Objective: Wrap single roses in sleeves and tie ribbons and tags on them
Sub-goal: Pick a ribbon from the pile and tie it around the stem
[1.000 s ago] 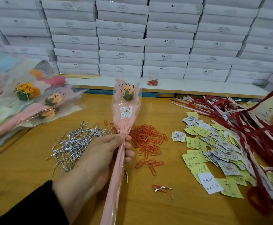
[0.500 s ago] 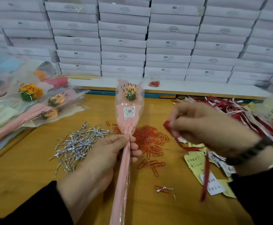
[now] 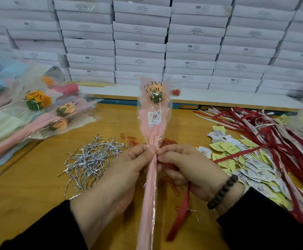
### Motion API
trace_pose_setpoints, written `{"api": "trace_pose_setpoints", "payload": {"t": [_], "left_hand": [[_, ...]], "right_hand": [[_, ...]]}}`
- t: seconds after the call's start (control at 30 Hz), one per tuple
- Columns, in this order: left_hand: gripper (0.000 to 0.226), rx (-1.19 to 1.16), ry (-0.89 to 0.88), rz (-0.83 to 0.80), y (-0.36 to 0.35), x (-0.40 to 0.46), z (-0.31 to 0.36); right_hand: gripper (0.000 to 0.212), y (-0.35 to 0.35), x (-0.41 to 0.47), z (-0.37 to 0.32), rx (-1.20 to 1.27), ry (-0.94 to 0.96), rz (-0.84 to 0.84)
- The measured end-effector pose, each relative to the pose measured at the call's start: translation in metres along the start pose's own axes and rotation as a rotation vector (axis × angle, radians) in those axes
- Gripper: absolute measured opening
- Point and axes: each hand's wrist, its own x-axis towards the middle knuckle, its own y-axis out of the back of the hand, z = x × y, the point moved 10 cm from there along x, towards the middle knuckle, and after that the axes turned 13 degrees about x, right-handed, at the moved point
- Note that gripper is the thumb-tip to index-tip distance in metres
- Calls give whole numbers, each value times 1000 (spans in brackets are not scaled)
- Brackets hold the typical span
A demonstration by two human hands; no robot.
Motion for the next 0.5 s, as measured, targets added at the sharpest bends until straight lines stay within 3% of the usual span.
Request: {"api": "trace_pose_setpoints", "payload": {"t": [0.17,0.37,0.5], "left_hand": [[25,-3,-4,14,5,2,-2],[22,87,-32,13,5,3,1],[30,111,-50,30,7,5,2]], "right_hand": [[15,-4,0,2,86,-5,-61],[16,4,-2,-12,-256,103,25],[12,0,-4,-18,-320,169,14]]}}
